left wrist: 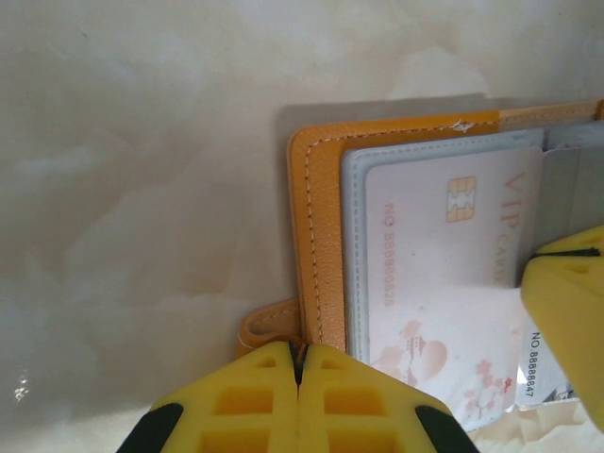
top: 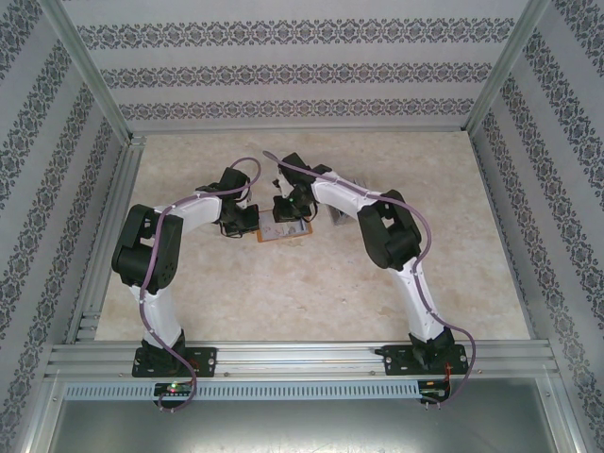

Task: Put the credit cards into the card holder
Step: Insert the credit card into the card slot.

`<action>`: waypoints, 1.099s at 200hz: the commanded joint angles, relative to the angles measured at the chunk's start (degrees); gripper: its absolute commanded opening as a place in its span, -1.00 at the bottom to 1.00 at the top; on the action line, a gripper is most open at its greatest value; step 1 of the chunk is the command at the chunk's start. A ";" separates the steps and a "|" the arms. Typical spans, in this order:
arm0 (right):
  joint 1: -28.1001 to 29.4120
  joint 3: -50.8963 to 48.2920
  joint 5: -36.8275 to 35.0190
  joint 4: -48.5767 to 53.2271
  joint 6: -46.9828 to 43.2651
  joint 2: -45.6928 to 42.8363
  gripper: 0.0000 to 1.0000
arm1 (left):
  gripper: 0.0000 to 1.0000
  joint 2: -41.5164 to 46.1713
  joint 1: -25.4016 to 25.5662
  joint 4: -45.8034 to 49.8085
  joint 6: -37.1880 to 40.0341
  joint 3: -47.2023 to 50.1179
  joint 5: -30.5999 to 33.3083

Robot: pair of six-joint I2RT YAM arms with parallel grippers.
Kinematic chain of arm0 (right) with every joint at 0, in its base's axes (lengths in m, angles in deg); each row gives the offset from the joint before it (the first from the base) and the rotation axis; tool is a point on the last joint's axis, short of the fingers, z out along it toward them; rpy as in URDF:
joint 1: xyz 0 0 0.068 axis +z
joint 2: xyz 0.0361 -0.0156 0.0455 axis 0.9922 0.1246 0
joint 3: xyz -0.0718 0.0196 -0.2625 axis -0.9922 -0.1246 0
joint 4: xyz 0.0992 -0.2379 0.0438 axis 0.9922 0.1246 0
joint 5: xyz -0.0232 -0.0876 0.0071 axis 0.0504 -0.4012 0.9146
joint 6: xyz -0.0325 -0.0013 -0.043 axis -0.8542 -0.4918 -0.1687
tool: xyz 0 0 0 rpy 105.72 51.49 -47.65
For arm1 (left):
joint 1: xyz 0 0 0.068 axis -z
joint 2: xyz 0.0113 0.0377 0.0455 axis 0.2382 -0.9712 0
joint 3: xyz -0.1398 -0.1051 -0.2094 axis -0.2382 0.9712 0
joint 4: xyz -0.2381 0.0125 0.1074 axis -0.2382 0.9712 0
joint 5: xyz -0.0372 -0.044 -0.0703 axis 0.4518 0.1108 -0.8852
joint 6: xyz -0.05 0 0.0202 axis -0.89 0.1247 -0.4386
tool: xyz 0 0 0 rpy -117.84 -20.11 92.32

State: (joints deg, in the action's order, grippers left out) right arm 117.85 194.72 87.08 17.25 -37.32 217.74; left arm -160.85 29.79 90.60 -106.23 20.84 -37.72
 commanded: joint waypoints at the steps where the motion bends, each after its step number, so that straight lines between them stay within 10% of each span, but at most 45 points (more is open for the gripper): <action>1: 1.39 1.68 -1.09 3.47 -1.75 2.29 -0.73 | -1.00 -1.05 0.18 2.88 -0.03 0.71 -0.59; 220: -0.50 -5.47 1.65 -1.19 -1.38 -7.84 -0.51 | -1.00 9.54 -3.22 -6.19 -7.70 4.20 -10.17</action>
State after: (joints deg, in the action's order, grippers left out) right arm 117.23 190.02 87.52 16.51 -38.39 212.05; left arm -153.44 27.58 88.24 -110.84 24.36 -43.86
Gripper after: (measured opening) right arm 0.246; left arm 0.058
